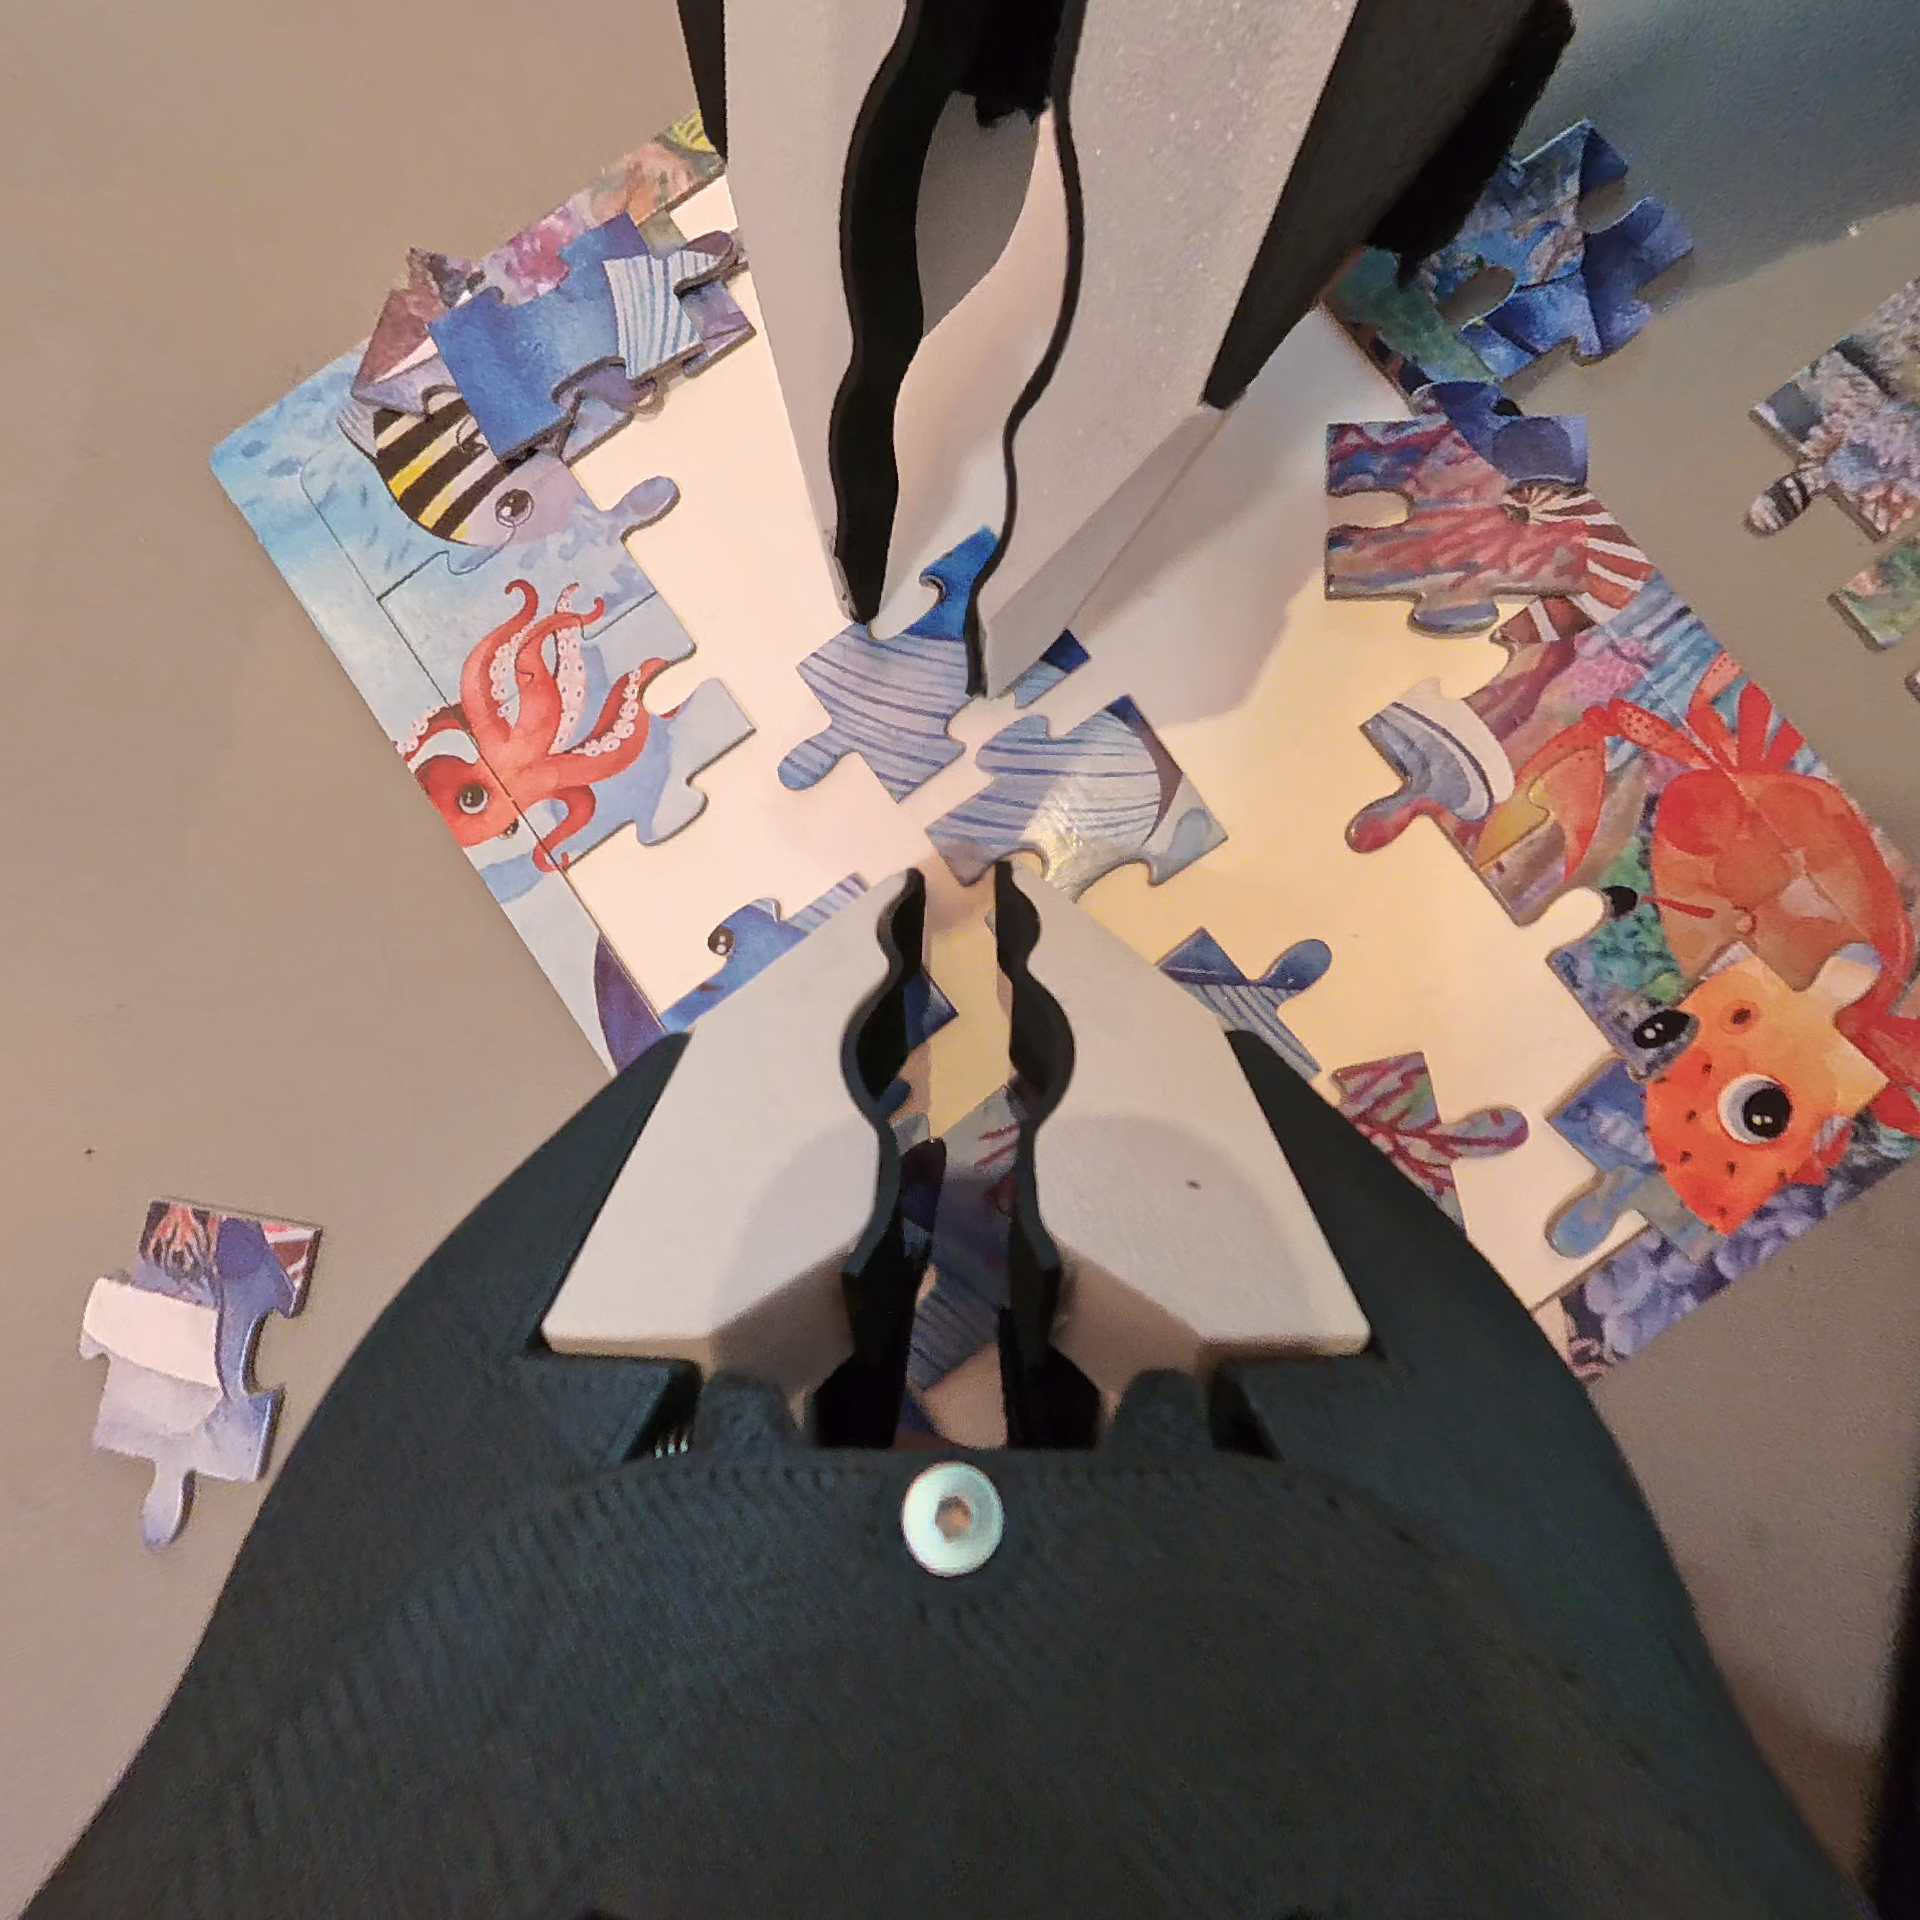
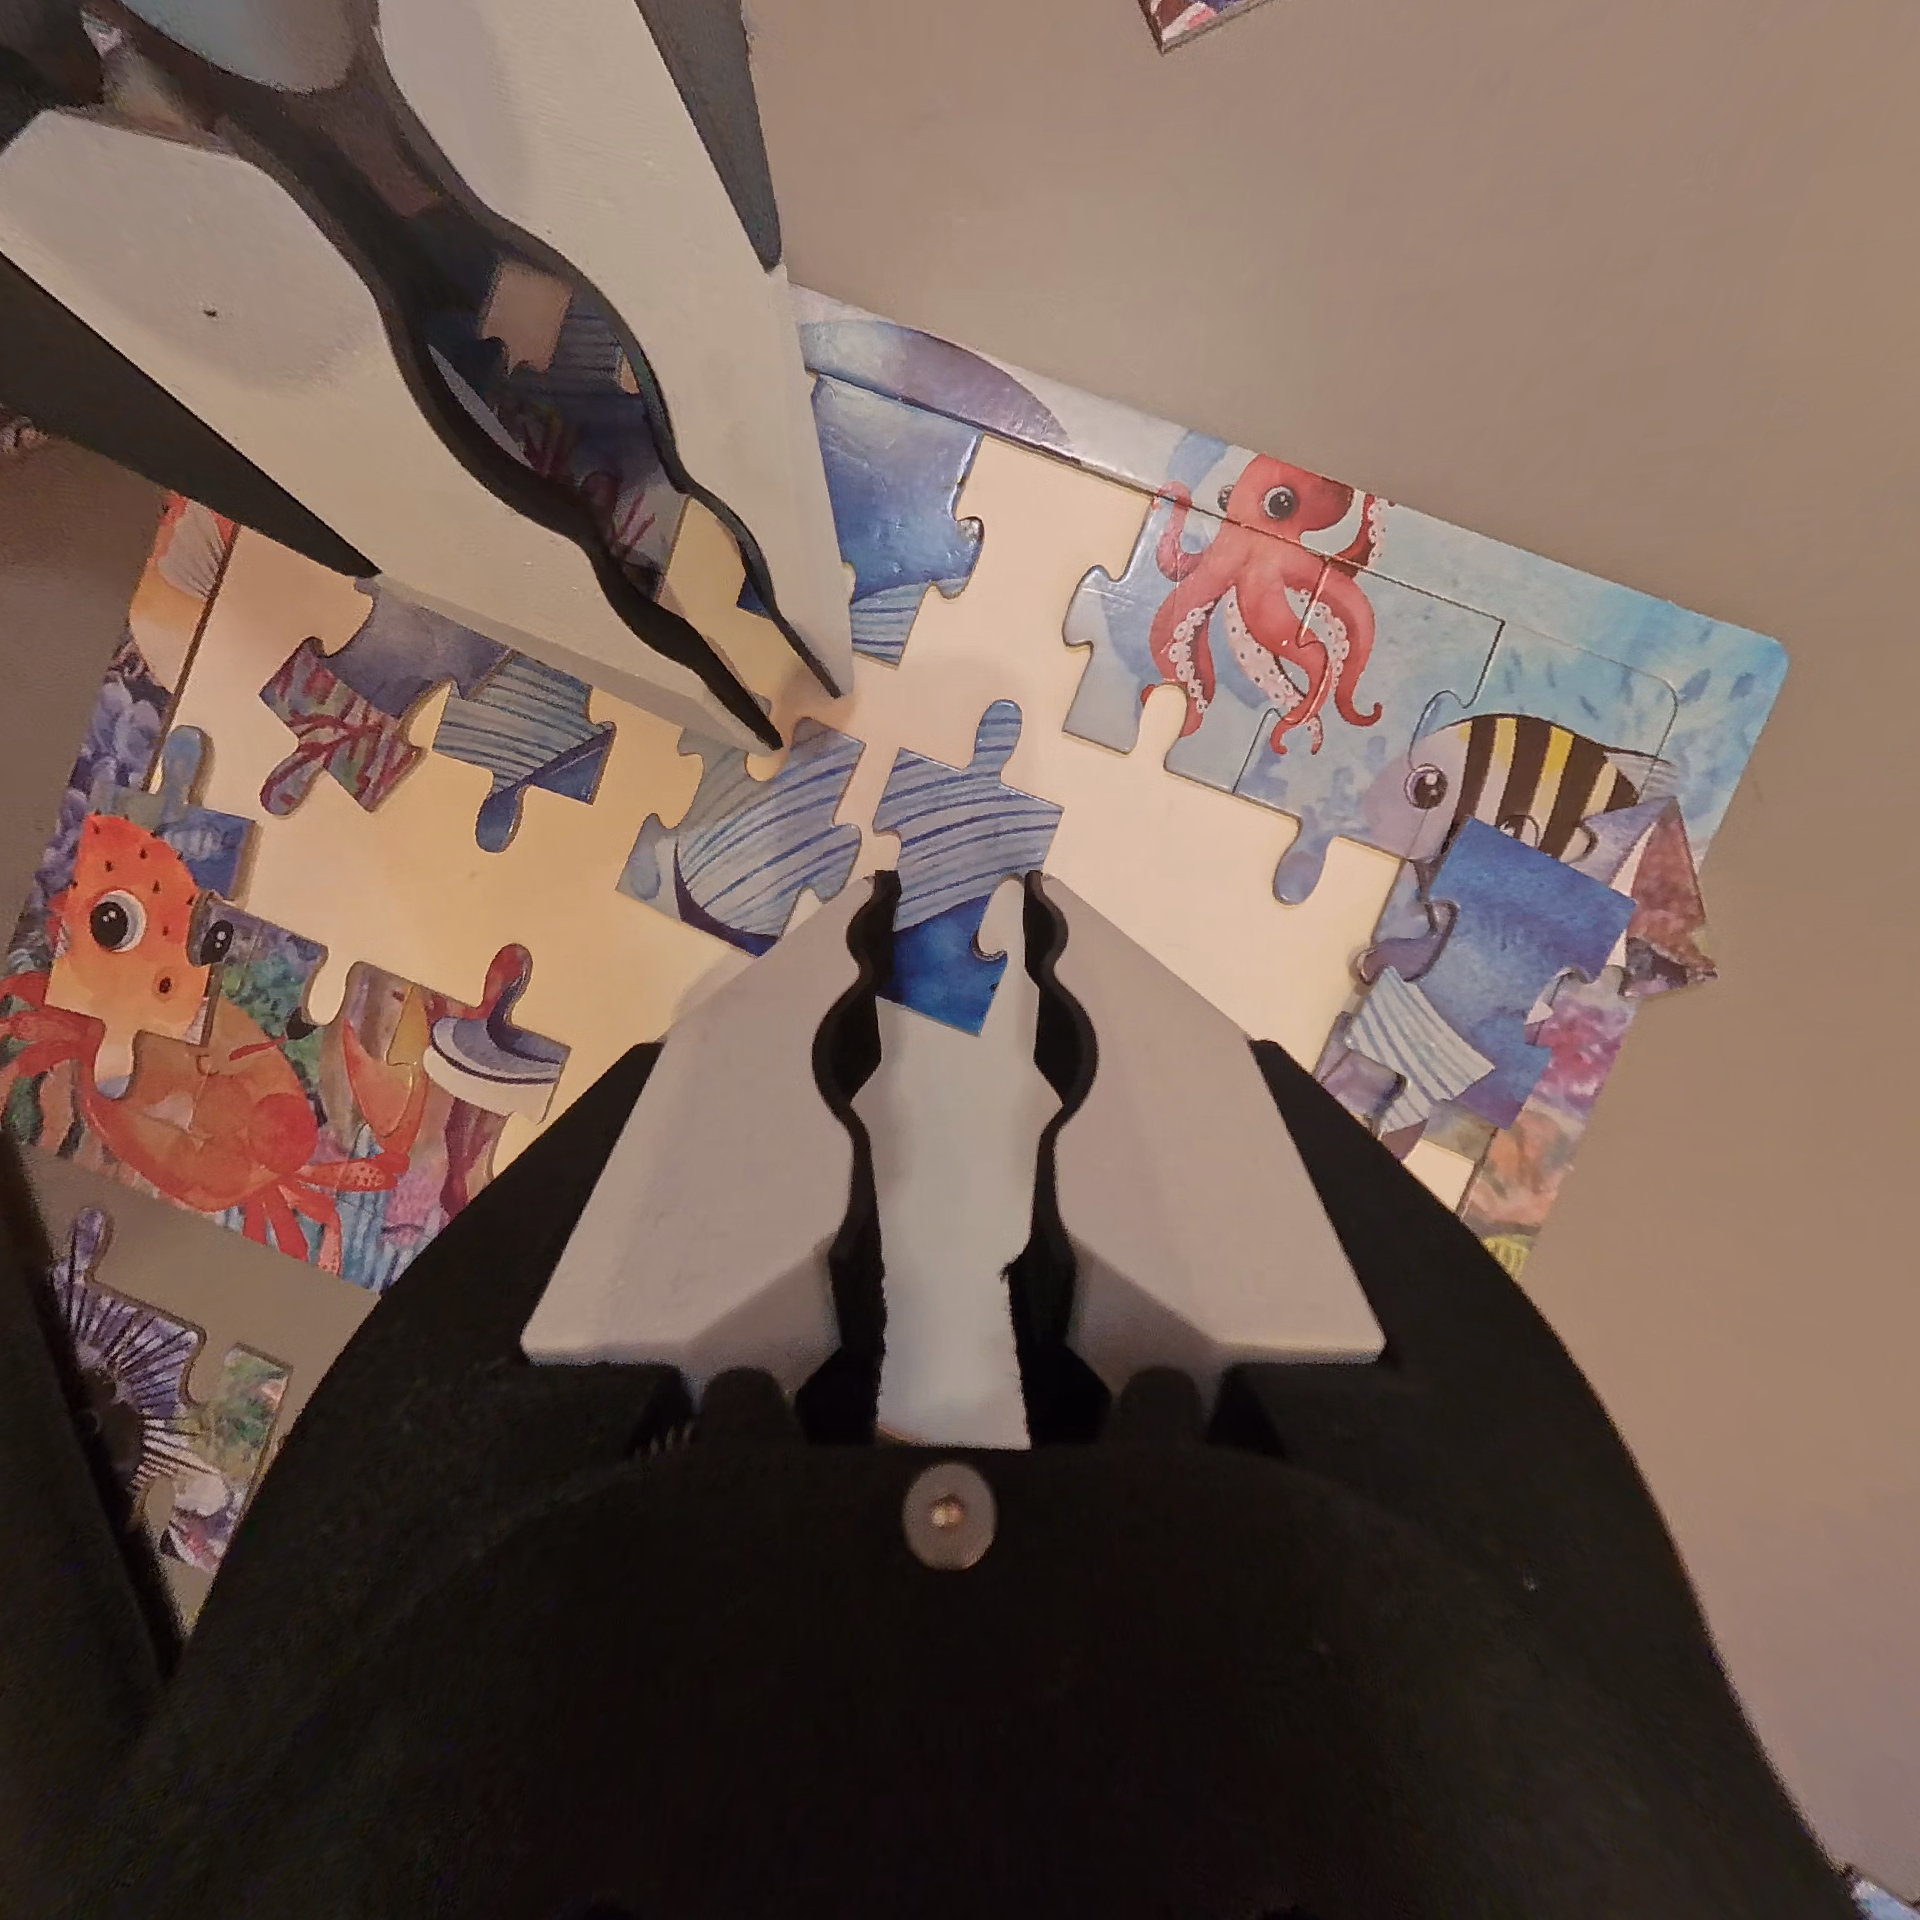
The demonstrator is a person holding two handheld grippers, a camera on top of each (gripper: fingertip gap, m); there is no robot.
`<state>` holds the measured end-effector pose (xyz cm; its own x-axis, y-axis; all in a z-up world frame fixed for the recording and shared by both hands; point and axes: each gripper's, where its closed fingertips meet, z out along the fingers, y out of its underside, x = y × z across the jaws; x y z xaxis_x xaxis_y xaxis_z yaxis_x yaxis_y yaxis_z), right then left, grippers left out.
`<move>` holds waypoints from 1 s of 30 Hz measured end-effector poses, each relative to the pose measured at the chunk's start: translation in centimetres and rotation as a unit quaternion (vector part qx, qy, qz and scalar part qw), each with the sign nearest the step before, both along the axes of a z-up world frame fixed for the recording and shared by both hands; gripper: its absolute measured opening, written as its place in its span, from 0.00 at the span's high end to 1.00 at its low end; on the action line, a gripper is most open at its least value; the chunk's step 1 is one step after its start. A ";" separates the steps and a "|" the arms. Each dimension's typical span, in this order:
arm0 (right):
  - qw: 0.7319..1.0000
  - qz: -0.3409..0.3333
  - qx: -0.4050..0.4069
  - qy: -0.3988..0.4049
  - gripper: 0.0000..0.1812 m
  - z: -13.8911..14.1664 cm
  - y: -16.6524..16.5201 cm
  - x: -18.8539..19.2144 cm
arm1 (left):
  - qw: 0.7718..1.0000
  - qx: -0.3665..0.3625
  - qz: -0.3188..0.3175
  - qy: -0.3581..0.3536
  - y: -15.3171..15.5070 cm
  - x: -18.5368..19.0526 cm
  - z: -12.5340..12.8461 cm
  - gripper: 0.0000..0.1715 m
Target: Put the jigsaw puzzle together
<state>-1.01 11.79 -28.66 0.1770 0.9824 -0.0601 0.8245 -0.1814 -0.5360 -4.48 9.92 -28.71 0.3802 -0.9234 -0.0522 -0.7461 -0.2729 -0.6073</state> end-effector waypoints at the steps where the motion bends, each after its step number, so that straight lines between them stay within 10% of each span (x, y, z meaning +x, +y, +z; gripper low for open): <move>1: 1.000 -0.001 0.000 -0.001 0.87 0.0 0.0 0.0 | 1.000 0.001 0.000 0.003 0.0 -0.1 0.0 0.93; 30: 1.000 0.013 0.000 0.007 0.90 0.0 -1.6 -1.9 | 1.000 0.018 -0.012 0.011 -0.6 -0.6 1.0 0.89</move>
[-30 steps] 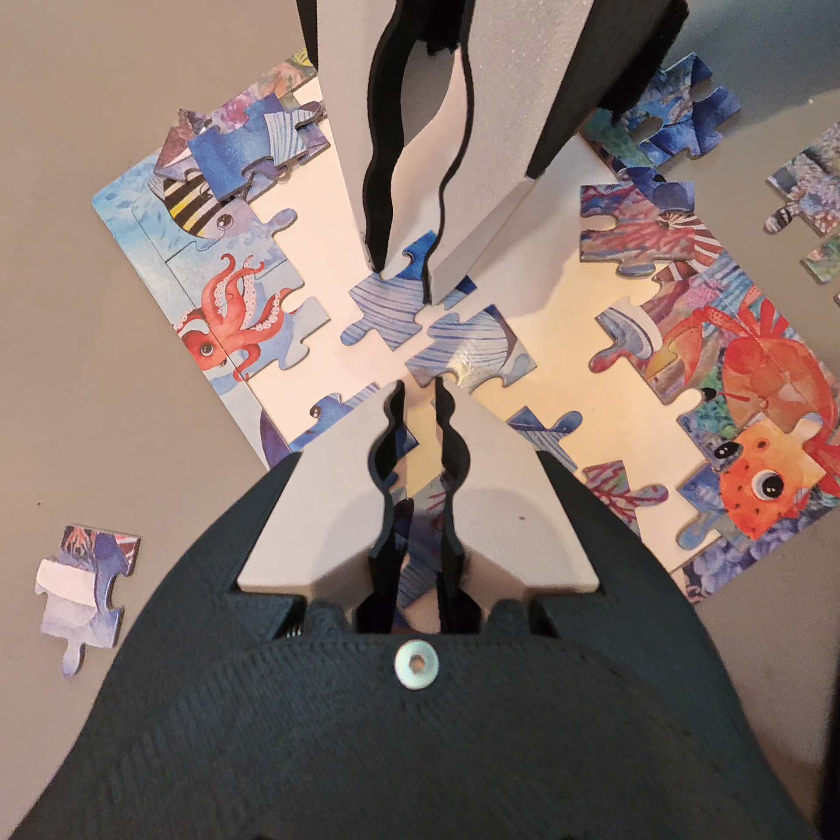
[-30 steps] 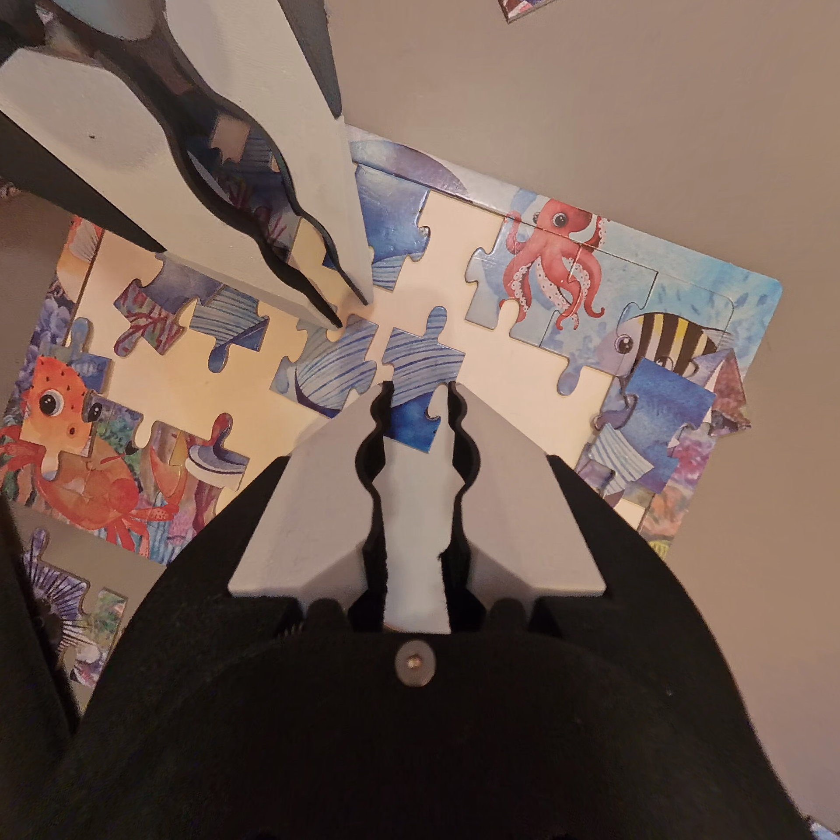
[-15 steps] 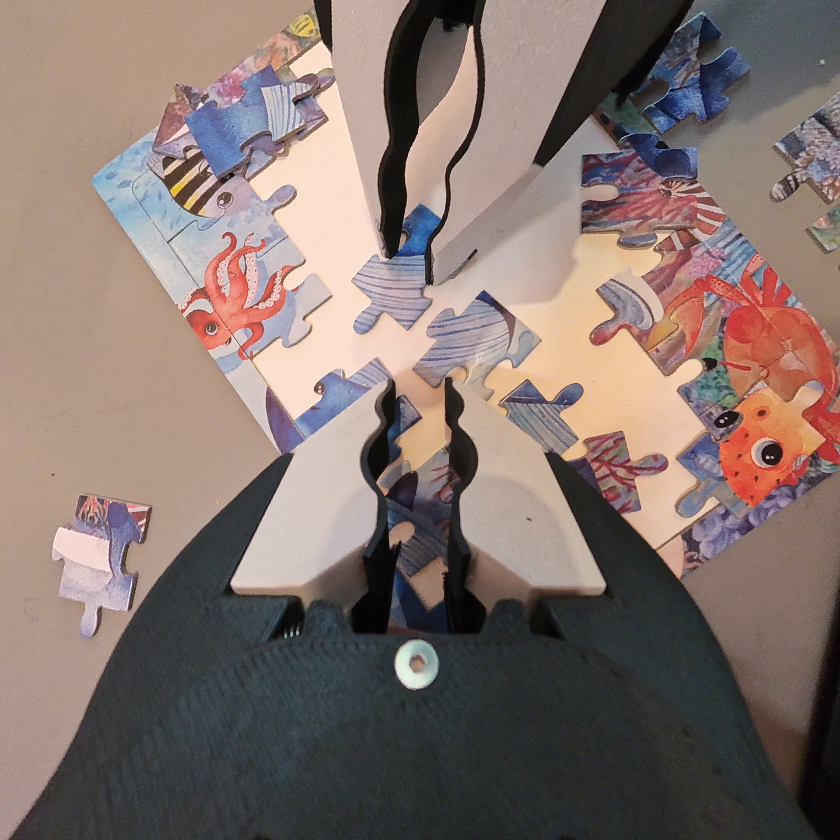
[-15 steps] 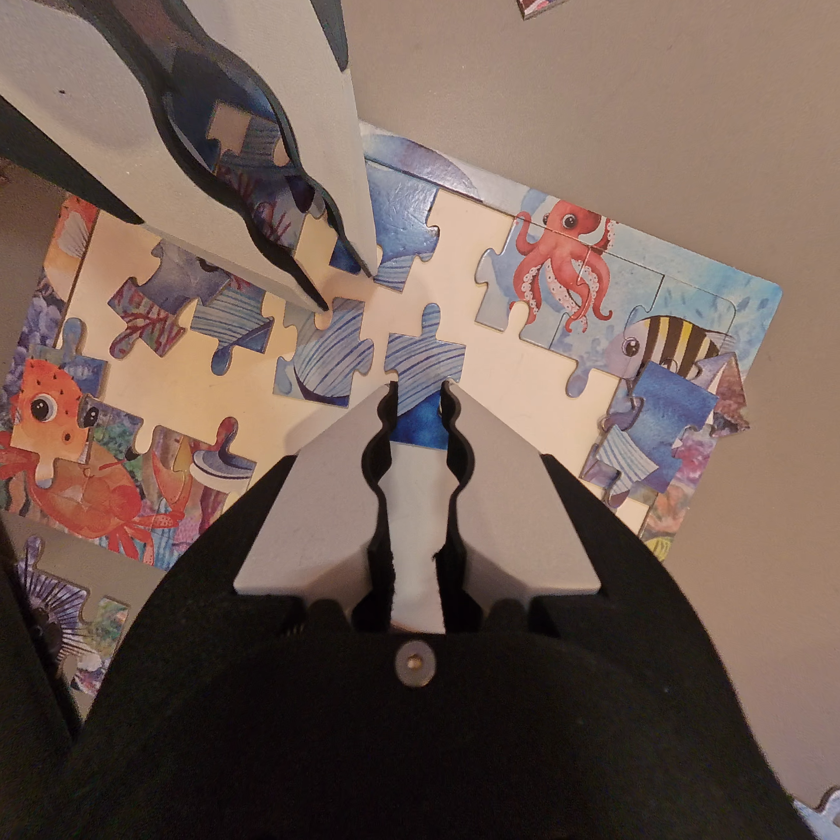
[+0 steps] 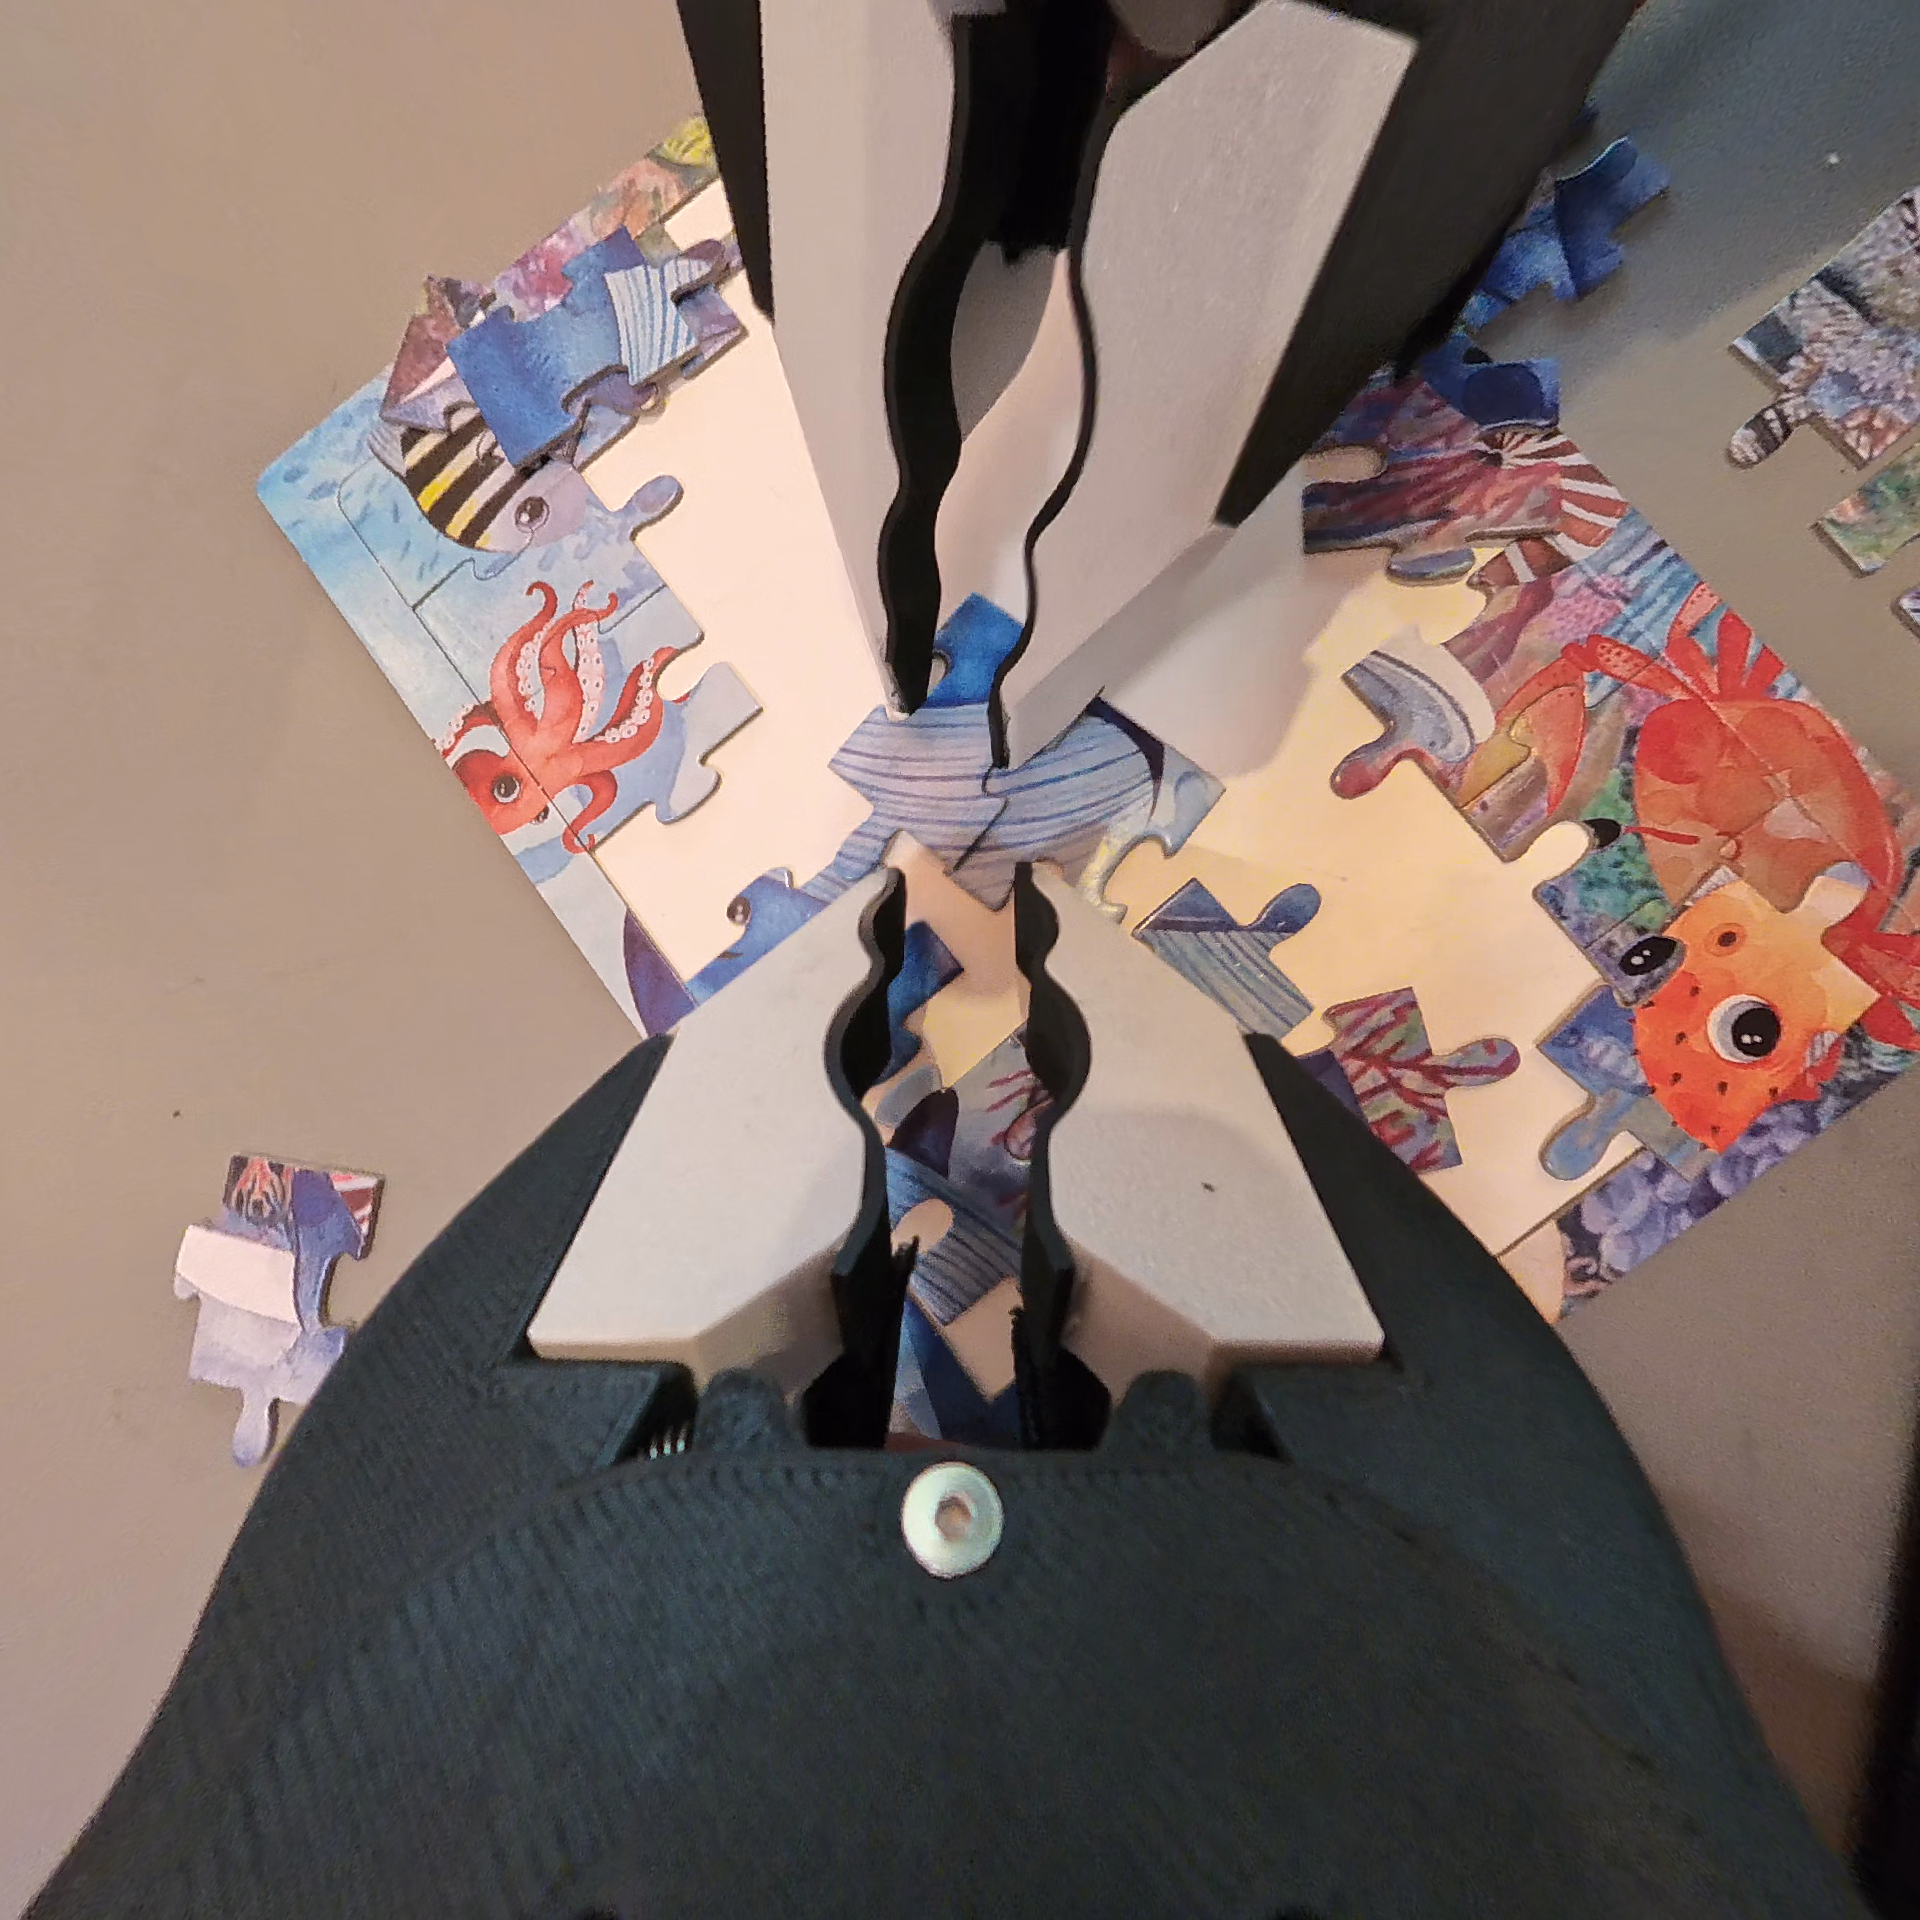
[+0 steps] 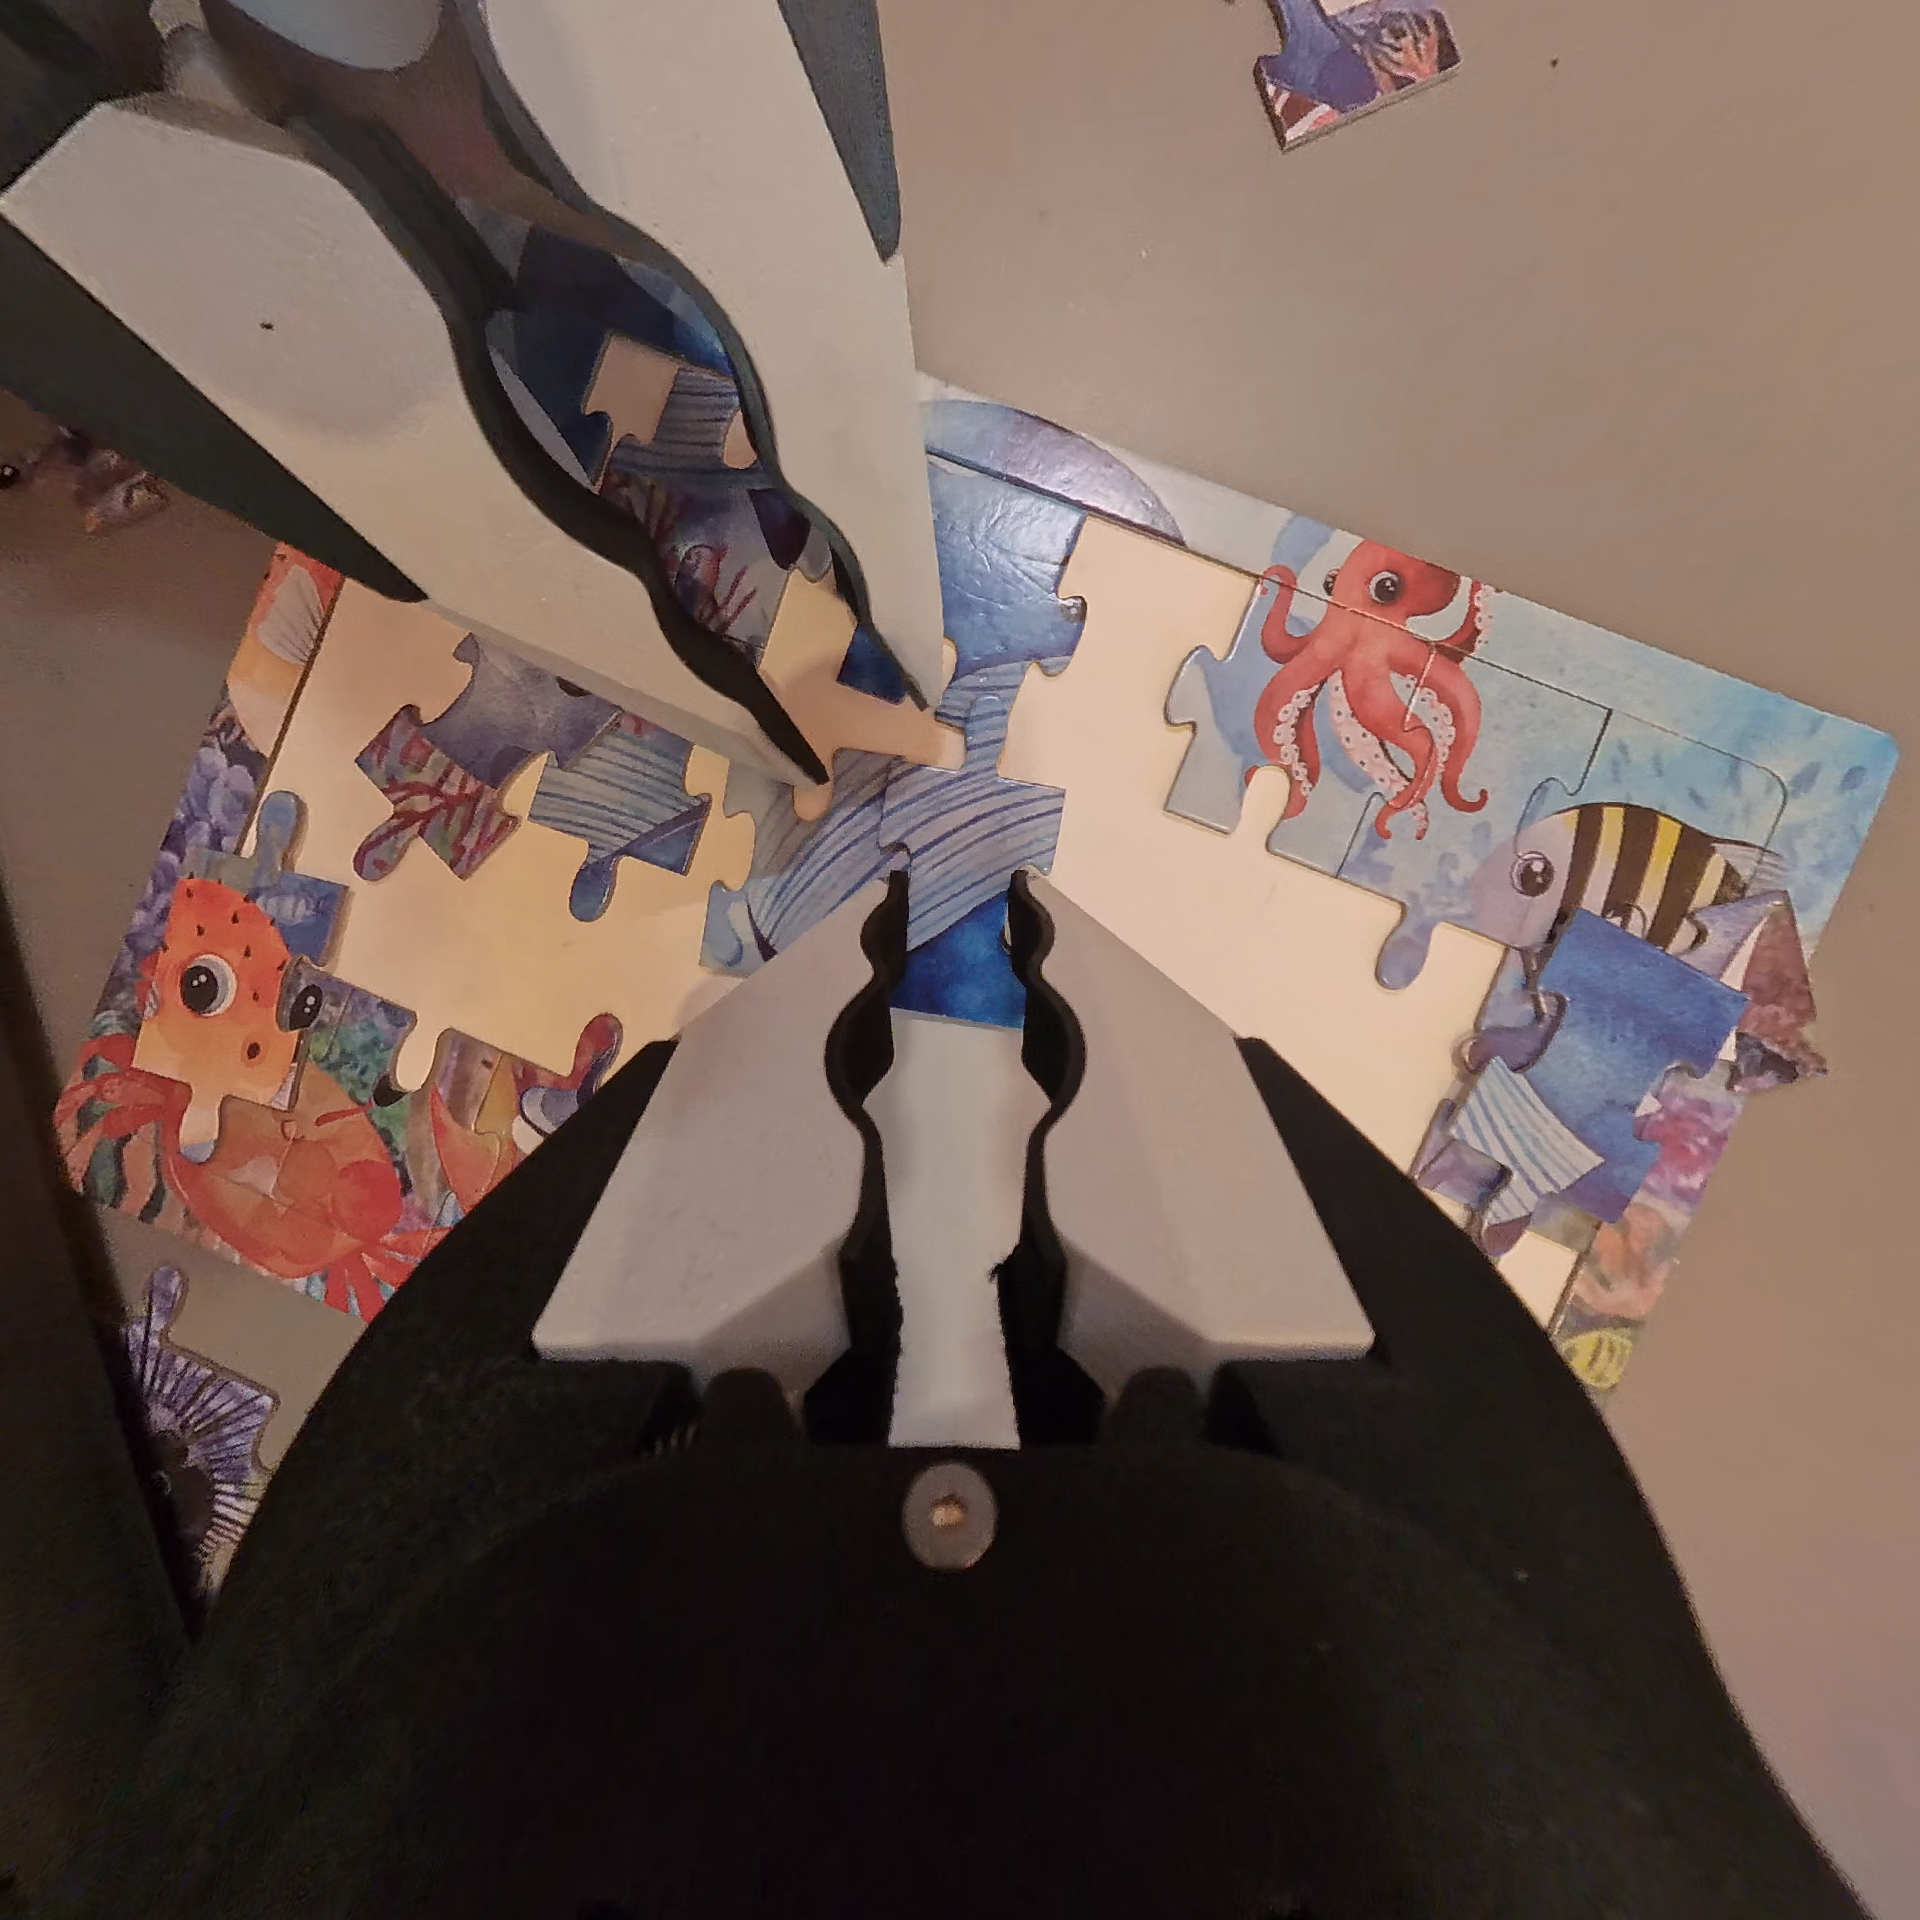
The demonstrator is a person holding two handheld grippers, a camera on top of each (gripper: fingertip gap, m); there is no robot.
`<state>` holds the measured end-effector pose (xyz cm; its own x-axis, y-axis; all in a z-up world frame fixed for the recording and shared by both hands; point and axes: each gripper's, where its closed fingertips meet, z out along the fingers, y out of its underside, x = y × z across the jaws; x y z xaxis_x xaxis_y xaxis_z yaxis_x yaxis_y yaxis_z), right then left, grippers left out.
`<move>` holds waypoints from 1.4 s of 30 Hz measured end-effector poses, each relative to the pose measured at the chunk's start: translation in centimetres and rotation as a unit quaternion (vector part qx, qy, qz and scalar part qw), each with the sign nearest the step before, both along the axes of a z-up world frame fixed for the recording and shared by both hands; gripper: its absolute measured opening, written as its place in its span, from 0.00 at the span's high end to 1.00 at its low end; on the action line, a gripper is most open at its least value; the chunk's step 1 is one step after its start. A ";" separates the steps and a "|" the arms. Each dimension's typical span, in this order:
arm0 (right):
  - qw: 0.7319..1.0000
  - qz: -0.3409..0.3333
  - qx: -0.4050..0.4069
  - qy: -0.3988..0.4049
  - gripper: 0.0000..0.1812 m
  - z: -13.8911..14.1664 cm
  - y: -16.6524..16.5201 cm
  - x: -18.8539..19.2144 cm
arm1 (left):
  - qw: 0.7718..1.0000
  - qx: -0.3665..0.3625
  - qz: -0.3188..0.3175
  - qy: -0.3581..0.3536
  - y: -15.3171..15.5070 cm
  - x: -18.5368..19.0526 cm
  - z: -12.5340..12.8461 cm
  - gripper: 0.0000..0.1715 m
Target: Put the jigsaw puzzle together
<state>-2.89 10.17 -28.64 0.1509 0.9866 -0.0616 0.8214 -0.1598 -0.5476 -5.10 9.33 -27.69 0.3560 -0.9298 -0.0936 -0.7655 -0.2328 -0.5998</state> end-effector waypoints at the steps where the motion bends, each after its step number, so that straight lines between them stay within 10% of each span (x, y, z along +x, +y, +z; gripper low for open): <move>1: 1.000 -0.002 0.002 -0.001 0.90 0.0 0.1 0.0 | 1.000 0.005 -0.005 -0.004 -0.1 0.2 0.2 0.89; 42: 0.997 -0.050 -0.049 0.012 0.95 0.2 0.6 0.6 | 1.000 -0.002 -0.014 -0.013 -0.1 1.3 -0.5 0.92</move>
